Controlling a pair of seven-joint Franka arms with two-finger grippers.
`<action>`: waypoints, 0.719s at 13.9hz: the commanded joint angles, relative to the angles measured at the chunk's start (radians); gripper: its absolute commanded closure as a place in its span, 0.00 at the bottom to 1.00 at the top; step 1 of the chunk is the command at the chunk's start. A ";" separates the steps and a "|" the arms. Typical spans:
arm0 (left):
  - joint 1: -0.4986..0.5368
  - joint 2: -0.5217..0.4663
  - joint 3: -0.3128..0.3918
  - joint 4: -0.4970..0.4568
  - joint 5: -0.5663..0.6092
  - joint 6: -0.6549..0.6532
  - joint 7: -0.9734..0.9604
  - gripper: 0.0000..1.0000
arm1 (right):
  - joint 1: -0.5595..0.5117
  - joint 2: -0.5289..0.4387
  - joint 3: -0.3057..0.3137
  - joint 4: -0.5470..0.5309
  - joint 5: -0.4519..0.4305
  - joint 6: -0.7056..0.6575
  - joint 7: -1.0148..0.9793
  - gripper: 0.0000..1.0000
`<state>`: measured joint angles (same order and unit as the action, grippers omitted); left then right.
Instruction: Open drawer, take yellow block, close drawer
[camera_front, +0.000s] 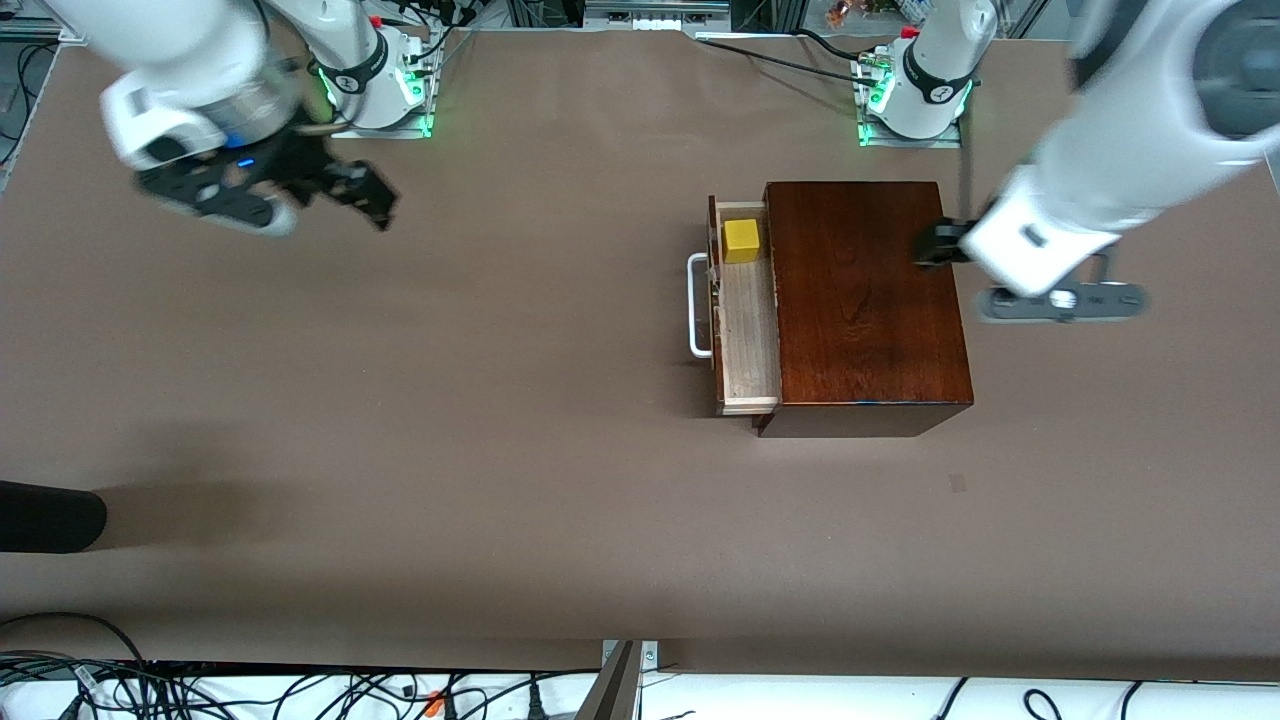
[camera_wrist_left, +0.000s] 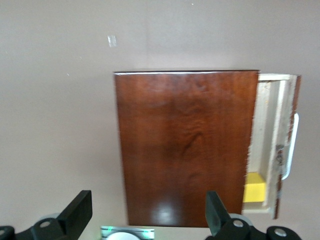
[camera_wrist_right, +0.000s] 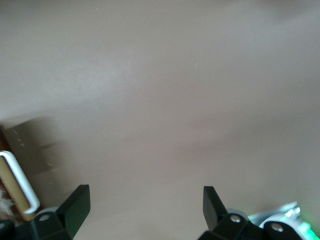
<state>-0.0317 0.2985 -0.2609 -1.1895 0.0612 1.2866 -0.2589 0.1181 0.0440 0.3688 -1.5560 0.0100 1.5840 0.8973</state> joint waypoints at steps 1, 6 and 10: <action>0.003 -0.142 0.115 -0.164 -0.053 0.055 0.208 0.00 | 0.113 0.063 0.030 0.019 0.005 0.055 0.333 0.00; 0.003 -0.310 0.216 -0.422 -0.055 0.261 0.337 0.00 | 0.331 0.190 0.032 0.025 -0.025 0.223 0.844 0.00; 0.018 -0.343 0.221 -0.475 -0.054 0.329 0.328 0.00 | 0.495 0.348 0.029 0.121 -0.094 0.326 1.329 0.00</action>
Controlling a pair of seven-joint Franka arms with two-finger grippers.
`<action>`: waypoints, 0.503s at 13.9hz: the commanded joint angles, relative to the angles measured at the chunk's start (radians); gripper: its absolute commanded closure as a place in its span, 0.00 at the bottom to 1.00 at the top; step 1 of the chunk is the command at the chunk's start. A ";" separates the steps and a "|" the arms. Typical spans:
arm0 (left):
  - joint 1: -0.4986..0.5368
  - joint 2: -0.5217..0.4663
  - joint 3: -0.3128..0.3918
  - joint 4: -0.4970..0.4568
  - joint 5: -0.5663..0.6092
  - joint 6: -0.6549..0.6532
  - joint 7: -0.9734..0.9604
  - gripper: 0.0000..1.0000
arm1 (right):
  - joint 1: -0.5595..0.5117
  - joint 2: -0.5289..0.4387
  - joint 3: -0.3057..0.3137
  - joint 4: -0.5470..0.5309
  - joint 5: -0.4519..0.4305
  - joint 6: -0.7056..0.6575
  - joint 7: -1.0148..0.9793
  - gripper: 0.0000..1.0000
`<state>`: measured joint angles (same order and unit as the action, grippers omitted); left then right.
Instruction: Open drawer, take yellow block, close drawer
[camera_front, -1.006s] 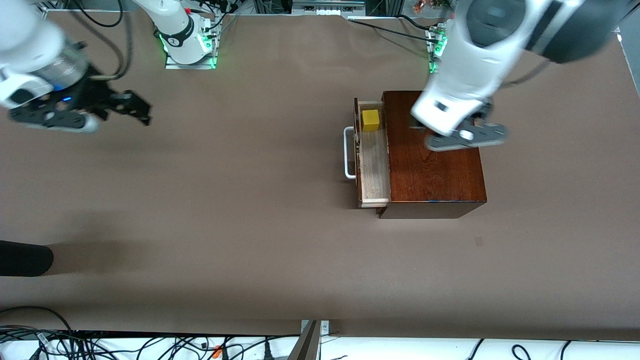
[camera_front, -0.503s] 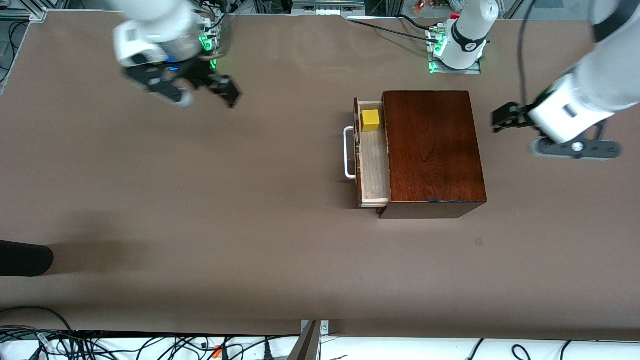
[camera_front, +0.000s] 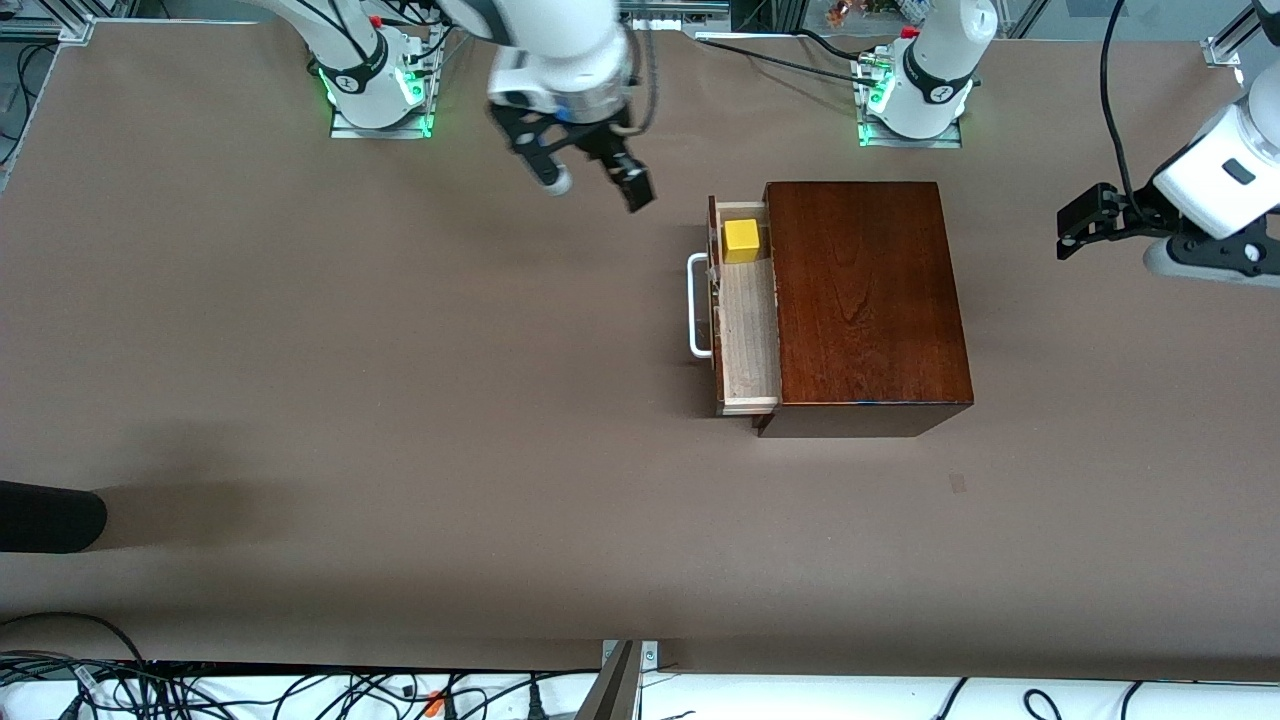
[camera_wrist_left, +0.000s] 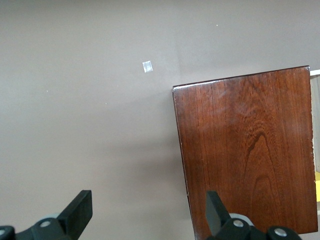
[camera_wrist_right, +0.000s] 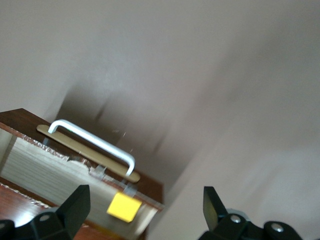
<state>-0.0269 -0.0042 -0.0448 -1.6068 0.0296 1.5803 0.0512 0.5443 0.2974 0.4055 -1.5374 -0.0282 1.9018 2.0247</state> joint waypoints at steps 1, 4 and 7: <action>0.019 -0.040 0.003 -0.056 -0.022 0.020 0.019 0.00 | 0.104 0.145 -0.008 0.150 -0.093 0.006 0.280 0.00; 0.018 -0.028 -0.003 -0.029 -0.019 -0.023 0.006 0.00 | 0.169 0.268 -0.011 0.259 -0.159 0.022 0.449 0.00; 0.031 -0.023 0.003 -0.028 -0.019 -0.048 0.006 0.00 | 0.198 0.345 -0.017 0.339 -0.185 0.046 0.574 0.00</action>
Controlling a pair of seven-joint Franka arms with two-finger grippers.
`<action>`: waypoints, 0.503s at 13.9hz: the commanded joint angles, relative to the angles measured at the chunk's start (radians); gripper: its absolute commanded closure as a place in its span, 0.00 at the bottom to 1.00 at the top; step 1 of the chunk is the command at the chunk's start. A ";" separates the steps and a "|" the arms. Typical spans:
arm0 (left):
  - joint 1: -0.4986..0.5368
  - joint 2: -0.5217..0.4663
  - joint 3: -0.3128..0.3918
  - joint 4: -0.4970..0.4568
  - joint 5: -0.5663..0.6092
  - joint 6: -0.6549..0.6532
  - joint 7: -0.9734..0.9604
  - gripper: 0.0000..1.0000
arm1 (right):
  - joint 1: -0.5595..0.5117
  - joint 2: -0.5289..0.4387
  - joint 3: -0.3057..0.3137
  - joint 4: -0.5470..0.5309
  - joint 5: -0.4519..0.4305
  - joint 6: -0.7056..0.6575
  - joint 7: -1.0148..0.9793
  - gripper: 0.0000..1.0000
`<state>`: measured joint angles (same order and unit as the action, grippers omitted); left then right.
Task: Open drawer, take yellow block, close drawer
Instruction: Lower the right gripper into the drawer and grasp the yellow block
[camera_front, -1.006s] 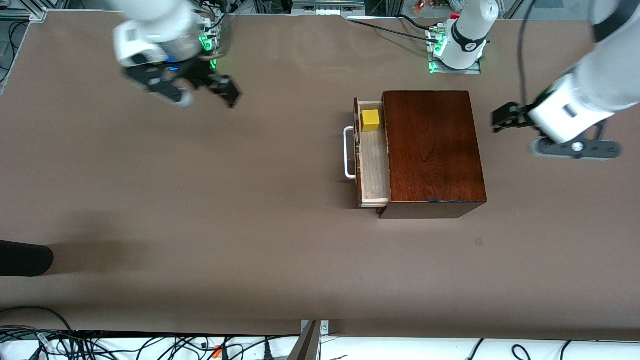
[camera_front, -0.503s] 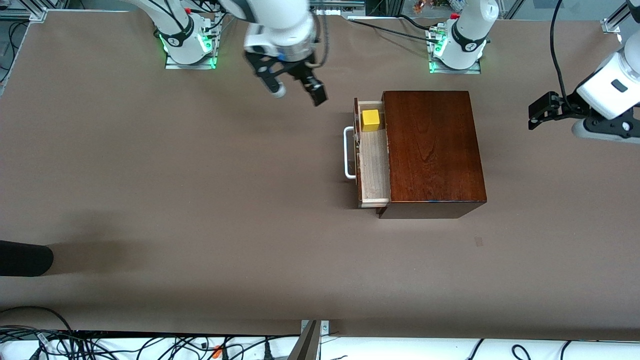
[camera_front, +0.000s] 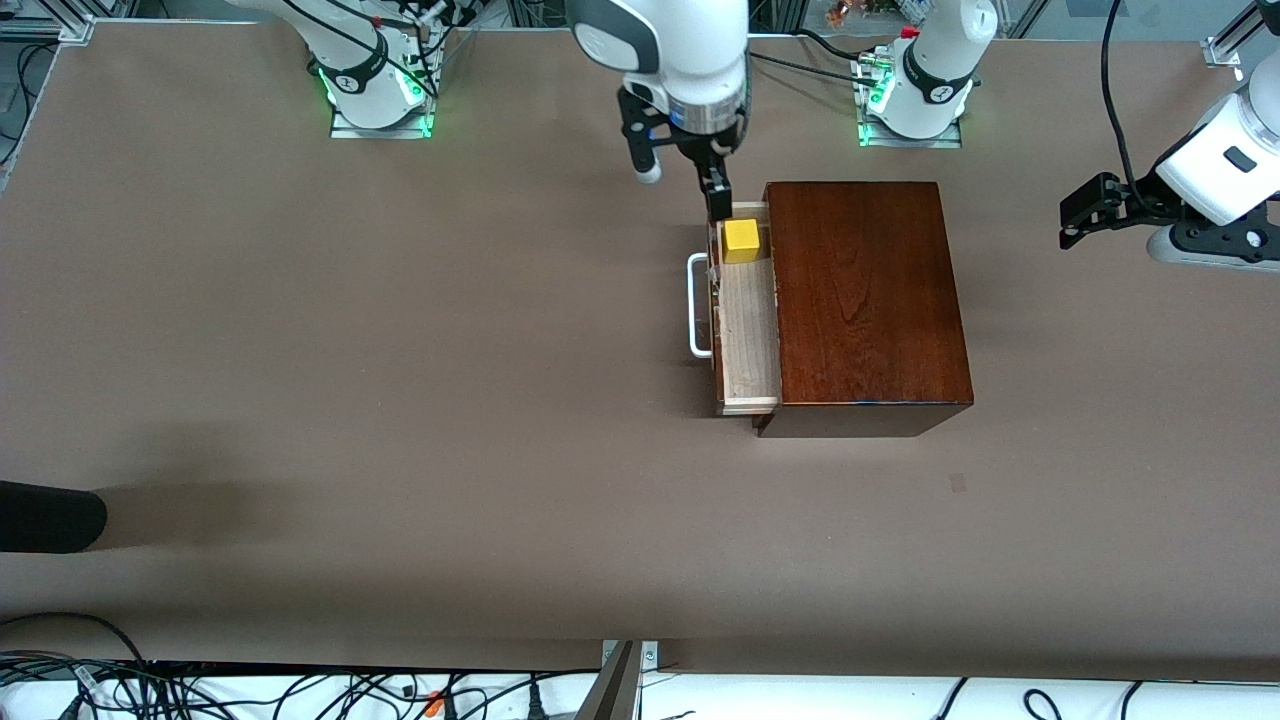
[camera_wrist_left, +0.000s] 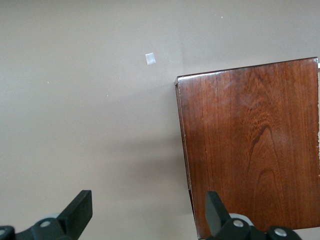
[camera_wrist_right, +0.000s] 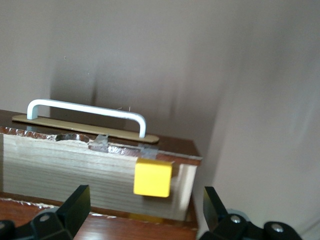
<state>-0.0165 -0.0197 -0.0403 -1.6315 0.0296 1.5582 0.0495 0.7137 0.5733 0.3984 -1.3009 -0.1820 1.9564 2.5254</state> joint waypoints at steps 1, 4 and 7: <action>0.024 -0.008 -0.001 -0.002 -0.020 -0.027 0.007 0.00 | 0.047 0.083 -0.015 0.103 -0.039 -0.005 0.081 0.00; 0.024 -0.009 -0.001 -0.001 -0.019 -0.036 0.006 0.00 | 0.093 0.117 -0.062 0.103 -0.051 0.044 0.147 0.00; 0.030 -0.009 0.000 -0.001 -0.019 -0.053 0.006 0.00 | 0.131 0.146 -0.102 0.103 -0.051 0.093 0.189 0.00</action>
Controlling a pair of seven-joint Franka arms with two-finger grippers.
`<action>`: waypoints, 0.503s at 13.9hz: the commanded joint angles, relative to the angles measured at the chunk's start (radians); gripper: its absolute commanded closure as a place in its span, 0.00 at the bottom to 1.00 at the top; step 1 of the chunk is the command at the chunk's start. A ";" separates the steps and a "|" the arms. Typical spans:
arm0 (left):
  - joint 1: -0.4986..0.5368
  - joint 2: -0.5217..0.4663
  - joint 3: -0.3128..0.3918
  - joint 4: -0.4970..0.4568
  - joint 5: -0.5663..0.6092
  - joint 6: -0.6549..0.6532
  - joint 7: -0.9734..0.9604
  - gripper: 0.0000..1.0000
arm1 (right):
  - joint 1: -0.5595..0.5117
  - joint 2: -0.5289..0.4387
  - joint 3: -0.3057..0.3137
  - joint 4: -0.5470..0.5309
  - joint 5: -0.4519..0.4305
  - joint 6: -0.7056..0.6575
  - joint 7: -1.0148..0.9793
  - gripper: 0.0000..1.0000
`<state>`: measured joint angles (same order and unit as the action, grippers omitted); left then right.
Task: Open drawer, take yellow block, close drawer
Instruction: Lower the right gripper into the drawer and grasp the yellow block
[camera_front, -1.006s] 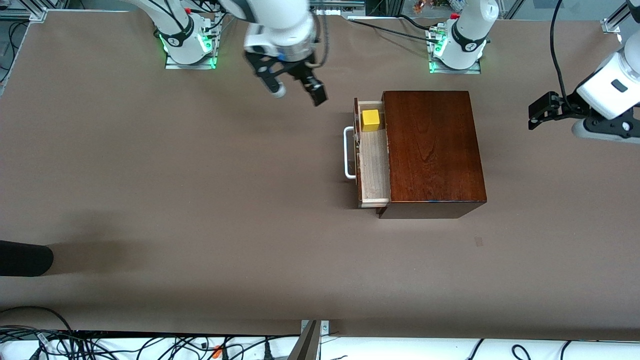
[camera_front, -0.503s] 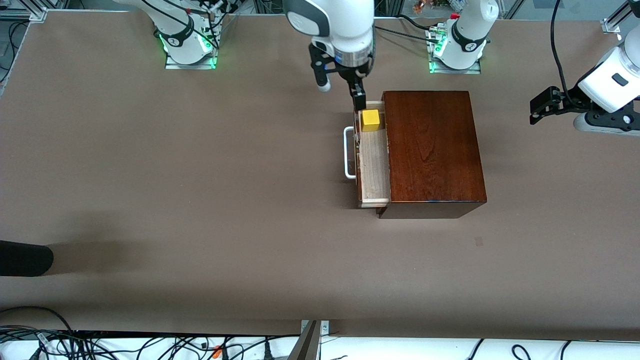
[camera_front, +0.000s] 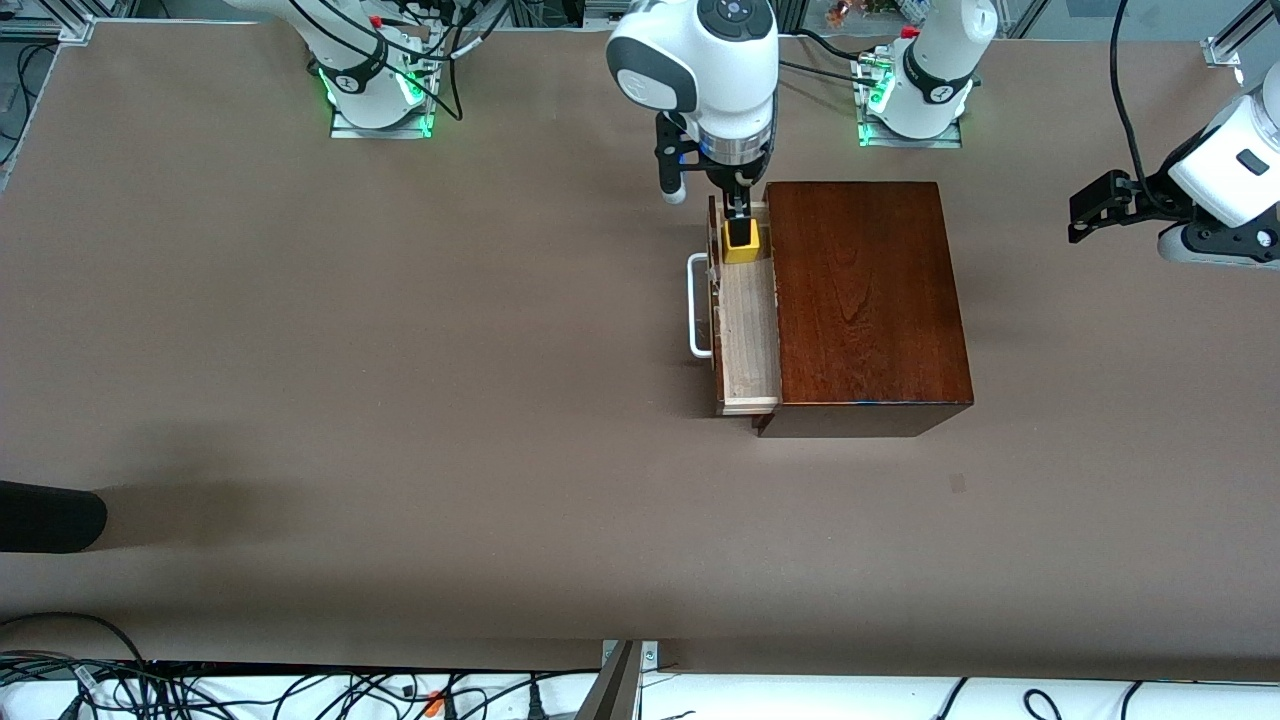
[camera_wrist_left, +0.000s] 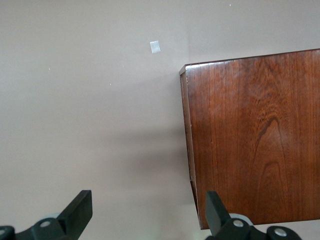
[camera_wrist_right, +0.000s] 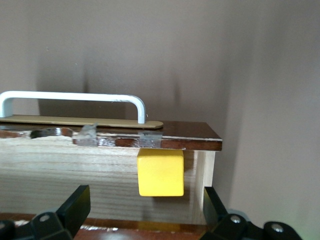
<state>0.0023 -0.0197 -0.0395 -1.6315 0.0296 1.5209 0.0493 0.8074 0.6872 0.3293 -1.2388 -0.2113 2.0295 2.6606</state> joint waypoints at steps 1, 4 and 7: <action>0.016 -0.008 0.000 -0.001 -0.019 -0.016 0.006 0.00 | 0.053 0.040 -0.056 0.041 -0.022 0.030 0.056 0.00; 0.021 -0.008 -0.002 -0.001 -0.020 -0.015 0.007 0.00 | 0.076 0.063 -0.087 0.041 -0.022 0.064 0.056 0.00; 0.021 -0.008 -0.005 0.001 -0.022 -0.015 0.007 0.00 | 0.081 0.080 -0.093 0.041 -0.023 0.084 0.056 0.00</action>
<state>0.0149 -0.0197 -0.0394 -1.6315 0.0296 1.5154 0.0493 0.8696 0.7377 0.2503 -1.2361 -0.2119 2.1079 2.6907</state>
